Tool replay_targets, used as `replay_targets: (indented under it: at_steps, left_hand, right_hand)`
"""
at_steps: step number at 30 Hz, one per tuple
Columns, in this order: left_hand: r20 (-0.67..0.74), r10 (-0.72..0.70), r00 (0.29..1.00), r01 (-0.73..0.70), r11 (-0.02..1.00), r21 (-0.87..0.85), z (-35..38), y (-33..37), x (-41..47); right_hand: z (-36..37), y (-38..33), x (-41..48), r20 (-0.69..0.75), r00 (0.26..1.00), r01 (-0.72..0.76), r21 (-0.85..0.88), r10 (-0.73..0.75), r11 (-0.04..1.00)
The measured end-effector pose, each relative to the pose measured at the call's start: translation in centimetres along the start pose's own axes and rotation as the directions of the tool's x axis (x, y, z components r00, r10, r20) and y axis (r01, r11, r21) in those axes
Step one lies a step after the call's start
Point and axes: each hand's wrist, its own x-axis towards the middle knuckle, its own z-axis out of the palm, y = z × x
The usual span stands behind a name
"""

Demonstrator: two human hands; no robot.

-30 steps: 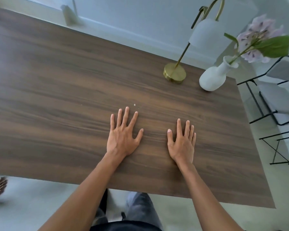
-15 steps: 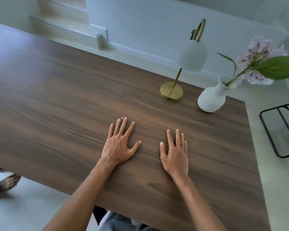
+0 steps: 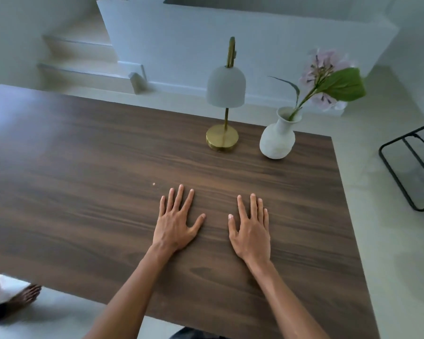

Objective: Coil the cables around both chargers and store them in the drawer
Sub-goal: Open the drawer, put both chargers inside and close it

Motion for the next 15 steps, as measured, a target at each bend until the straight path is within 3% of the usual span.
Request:
replay_targets:
  at_steps: [8, 15]
  left_hand:
    - [0.015, -0.003, 1.000, 0.003, 1.000, -0.010, 0.0, -0.1, 0.1]
    - [0.038, 0.013, 0.999, -0.013, 1.000, 0.005, 0.0, -0.3, 0.3]
  right_hand:
    - [0.3, 0.0, 0.1, -0.014, 1.000, -0.004, -0.018, 0.004, 1.000]
    - [1.1, -1.8, 0.6, -0.044, 0.994, -0.105, -0.046, 0.103, 0.993]
